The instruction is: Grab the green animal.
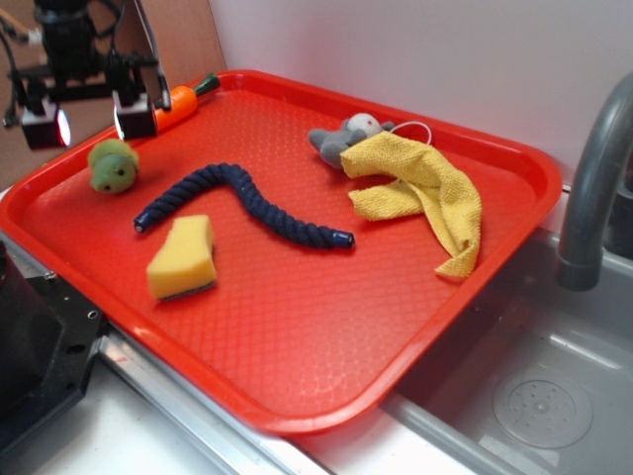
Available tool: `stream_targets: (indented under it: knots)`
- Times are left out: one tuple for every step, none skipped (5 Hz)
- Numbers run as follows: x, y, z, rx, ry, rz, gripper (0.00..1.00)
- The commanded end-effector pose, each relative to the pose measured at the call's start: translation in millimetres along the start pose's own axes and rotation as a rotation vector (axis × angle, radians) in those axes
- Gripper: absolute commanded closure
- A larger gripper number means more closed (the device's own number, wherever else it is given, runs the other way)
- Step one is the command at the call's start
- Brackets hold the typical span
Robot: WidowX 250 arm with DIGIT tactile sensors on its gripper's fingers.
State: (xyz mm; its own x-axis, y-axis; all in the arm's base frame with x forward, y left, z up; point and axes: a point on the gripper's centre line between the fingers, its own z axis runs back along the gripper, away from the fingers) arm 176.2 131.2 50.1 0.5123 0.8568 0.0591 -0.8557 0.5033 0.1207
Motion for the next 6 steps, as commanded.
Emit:
stream_targets:
  knots:
    - [7,-7,-32,-0.002,0.06,-0.059,0.17]
    - [1,-13,-37,0.028,0.076,-0.064,1.0]
    - [-4,-19,-19,0.035,0.049,-0.174,1.0]
    - [-10,-23,32,0.025,0.005,-0.326,1.0]
    - [-24,-39,84,0.032,-0.111,-0.525,1.0]
    - [-44,-74,138,0.099,-0.182,-0.681,1.0]
